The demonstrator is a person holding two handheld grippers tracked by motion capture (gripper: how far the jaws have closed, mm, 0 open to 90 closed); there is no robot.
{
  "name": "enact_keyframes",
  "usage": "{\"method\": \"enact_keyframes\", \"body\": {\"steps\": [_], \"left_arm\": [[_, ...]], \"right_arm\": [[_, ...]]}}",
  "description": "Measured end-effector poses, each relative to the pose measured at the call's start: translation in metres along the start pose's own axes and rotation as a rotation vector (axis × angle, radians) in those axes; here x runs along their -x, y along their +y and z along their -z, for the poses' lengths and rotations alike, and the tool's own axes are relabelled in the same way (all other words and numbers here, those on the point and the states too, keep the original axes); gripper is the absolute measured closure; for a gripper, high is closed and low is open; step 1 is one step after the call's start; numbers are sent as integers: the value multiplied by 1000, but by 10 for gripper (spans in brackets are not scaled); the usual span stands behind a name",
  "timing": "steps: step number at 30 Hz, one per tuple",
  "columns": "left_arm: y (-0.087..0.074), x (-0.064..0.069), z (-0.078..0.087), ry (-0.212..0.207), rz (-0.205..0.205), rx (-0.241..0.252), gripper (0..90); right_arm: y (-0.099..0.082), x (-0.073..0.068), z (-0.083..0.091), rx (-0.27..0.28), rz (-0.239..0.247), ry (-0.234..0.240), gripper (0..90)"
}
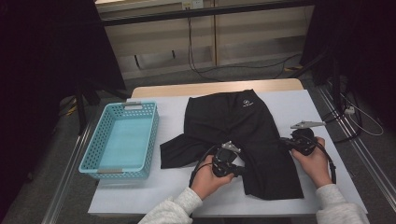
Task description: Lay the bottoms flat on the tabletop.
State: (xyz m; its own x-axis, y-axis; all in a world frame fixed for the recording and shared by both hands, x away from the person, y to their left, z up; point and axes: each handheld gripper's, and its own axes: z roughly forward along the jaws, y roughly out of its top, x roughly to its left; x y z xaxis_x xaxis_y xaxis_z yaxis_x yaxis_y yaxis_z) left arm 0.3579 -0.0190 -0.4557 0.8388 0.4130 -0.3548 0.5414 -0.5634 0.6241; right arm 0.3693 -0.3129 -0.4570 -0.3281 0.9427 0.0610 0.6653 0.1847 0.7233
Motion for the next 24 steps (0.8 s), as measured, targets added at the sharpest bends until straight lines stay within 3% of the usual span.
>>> {"method": "enact_keyframes", "body": {"steps": [3, 5, 7, 11, 13, 16, 19, 24], "left_arm": [[0, -2, -1, 0, 16, 1, 884], [0, -2, -1, 0, 18, -1, 886], [0, -4, -1, -10, 23, 9, 887], [0, -5, -2, -2, 37, 22, 886], [0, -5, -1, -2, 27, 24, 885], [0, -5, 0, 17, 27, 21, 883], [-1, -5, 0, 14, 31, 23, 882], [0, -4, 0, 18, 29, 24, 881]], "right_arm": [[3, 6, 5, 68, -49, -8, 900], [2, 10, 5, 94, -50, -41, 900], [2, 14, 4, 91, -58, -52, 900], [-1, 13, -3, 68, -23, -72, 892], [-2, 10, -4, 62, 7, -94, 840], [0, 7, 0, 80, 4, -110, 708], [-1, 1, 8, 77, -33, -79, 602], [-9, -6, 32, 94, -28, -41, 591]]}}
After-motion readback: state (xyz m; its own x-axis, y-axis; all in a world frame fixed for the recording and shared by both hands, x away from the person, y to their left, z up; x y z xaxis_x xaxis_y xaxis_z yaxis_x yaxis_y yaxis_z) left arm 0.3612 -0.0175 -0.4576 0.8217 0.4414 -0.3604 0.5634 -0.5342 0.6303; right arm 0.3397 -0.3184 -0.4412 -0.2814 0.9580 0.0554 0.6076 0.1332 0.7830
